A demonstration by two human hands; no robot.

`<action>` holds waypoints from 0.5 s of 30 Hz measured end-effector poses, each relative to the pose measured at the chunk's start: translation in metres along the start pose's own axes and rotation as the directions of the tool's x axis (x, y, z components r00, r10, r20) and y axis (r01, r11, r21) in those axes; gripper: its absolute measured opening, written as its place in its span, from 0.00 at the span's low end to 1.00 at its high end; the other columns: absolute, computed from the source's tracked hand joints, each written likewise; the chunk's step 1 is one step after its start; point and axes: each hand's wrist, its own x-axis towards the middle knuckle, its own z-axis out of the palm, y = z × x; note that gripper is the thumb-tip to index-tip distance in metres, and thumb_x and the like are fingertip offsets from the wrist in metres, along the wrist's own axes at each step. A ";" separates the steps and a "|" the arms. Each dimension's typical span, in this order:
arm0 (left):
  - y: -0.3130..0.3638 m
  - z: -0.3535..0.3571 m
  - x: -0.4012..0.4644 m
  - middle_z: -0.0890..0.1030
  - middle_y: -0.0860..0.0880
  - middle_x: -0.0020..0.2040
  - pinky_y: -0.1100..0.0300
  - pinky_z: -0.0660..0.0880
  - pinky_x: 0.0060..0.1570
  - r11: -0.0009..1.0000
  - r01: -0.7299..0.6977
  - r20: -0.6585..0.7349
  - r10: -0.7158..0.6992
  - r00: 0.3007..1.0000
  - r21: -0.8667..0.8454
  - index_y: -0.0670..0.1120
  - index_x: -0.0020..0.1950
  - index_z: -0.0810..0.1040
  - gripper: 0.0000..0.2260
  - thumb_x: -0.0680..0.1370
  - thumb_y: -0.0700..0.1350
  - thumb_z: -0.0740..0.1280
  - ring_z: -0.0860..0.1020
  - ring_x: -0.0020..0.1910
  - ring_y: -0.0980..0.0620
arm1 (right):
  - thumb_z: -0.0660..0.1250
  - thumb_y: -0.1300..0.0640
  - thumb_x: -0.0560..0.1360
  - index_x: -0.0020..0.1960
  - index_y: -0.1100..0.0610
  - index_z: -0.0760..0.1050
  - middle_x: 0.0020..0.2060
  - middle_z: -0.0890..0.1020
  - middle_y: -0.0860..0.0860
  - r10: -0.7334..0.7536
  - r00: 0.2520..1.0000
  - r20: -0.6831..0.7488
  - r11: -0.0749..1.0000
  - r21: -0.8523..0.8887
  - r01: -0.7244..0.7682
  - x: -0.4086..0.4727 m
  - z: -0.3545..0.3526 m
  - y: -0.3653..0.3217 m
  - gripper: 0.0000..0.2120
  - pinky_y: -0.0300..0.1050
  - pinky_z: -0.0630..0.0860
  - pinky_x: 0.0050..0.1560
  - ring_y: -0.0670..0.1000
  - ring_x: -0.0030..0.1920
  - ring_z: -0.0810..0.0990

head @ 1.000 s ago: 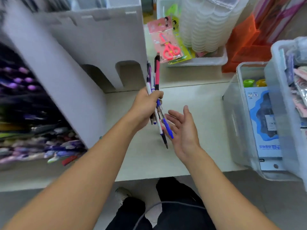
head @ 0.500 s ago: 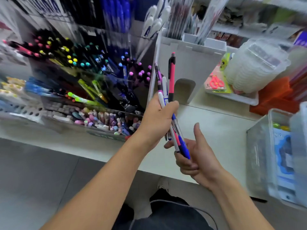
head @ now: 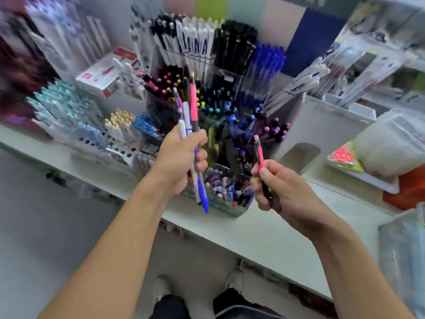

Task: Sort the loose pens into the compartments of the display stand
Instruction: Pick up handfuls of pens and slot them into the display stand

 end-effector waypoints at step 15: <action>-0.008 -0.008 -0.028 0.72 0.49 0.37 0.67 0.60 0.22 0.975 0.119 0.359 -0.181 0.915 0.189 0.45 0.49 0.71 0.04 0.83 0.41 0.62 0.63 0.26 0.56 | 0.64 0.57 0.83 0.42 0.54 0.73 0.25 0.72 0.50 -0.236 0.927 -0.291 0.965 0.040 0.258 0.041 0.051 -0.064 0.10 0.35 0.60 0.23 0.43 0.22 0.62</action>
